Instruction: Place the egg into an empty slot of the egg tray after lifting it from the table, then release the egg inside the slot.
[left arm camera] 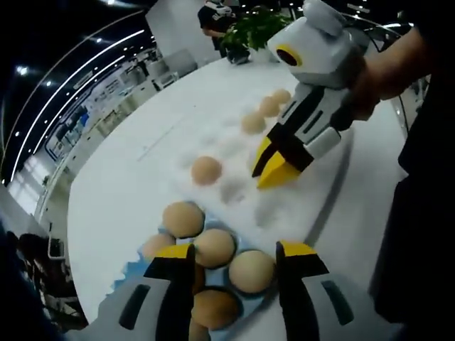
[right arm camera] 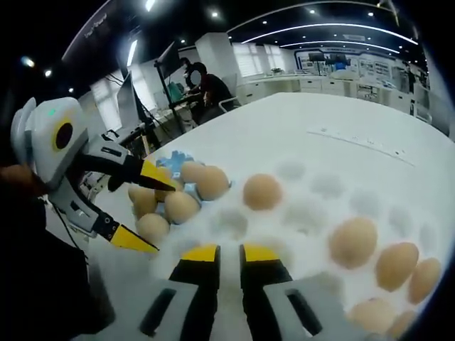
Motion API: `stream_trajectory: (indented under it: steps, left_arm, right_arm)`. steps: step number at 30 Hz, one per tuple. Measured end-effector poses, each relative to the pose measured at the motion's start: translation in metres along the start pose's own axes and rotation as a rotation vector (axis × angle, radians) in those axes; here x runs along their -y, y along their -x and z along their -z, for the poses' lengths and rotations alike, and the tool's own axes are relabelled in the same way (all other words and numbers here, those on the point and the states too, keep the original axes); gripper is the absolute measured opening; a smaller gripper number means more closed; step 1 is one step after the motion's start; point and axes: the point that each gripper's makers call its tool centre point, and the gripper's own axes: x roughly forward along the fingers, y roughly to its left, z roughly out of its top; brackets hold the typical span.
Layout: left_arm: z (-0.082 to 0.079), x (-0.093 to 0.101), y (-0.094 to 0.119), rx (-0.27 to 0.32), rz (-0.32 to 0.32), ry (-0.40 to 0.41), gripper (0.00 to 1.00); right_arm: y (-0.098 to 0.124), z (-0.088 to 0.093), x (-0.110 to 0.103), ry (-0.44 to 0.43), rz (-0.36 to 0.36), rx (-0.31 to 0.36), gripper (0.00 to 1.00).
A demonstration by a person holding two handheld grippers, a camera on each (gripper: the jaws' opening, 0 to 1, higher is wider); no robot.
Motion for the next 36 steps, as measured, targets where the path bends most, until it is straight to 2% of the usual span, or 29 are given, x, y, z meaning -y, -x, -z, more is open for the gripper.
stream_trajectory:
  steps: [3,5,8,9,11,12,16,17,20,28,30,32,36]
  left_arm:
    - [0.000,0.001,-0.001,-0.005,-0.001,-0.014,0.47]
    - [-0.001,0.003,0.000,-0.007,-0.005,-0.052,0.45]
    - [-0.005,0.013,-0.001,-0.012,0.004,-0.197,0.38]
    - [-0.006,0.017,-0.002,-0.016,0.013,-0.214,0.35]
    - [-0.006,0.014,0.000,-0.027,-0.035,-0.205,0.37]
    - [-0.007,0.014,0.000,-0.027,-0.034,-0.220,0.37]
    - [-0.007,0.015,-0.002,-0.021,0.008,-0.267,0.36]
    - [-0.008,0.017,-0.002,-0.013,0.030,-0.299,0.34]
    - [-0.006,0.022,-0.004,-0.015,0.057,-0.312,0.26]
    - [-0.004,0.037,-0.005,-0.047,0.102,-0.432,0.13]
    - [-0.004,0.037,-0.005,-0.049,0.095,-0.427,0.11]
    - [-0.002,0.042,-0.005,-0.055,0.123,-0.433,0.06]
    - [-0.002,0.041,-0.005,-0.052,0.123,-0.416,0.05]
  right_arm:
    - [0.000,0.000,0.000,0.003,0.002,0.000,0.11]
    - [0.000,0.000,-0.001,0.006,0.004,0.000,0.11]
    - [0.000,0.000,-0.001,0.012,0.005,-0.003,0.11]
    - [0.000,0.000,-0.001,0.014,0.005,-0.005,0.11]
    - [0.000,0.000,-0.001,0.017,0.006,-0.013,0.11]
    - [0.000,0.000,-0.001,0.020,0.006,-0.015,0.11]
    - [0.000,0.000,-0.001,0.020,0.006,-0.013,0.11]
    - [0.000,0.000,-0.001,0.020,0.007,-0.012,0.11]
    - [0.000,0.000,-0.001,0.024,0.009,-0.013,0.11]
    - [0.000,0.000,-0.001,0.024,0.008,-0.016,0.11]
    - [0.000,0.000,-0.001,0.025,0.007,-0.016,0.11]
    - [0.000,0.000,-0.001,0.023,0.007,-0.015,0.11]
    - [0.000,0.000,-0.001,0.026,0.009,-0.020,0.12]
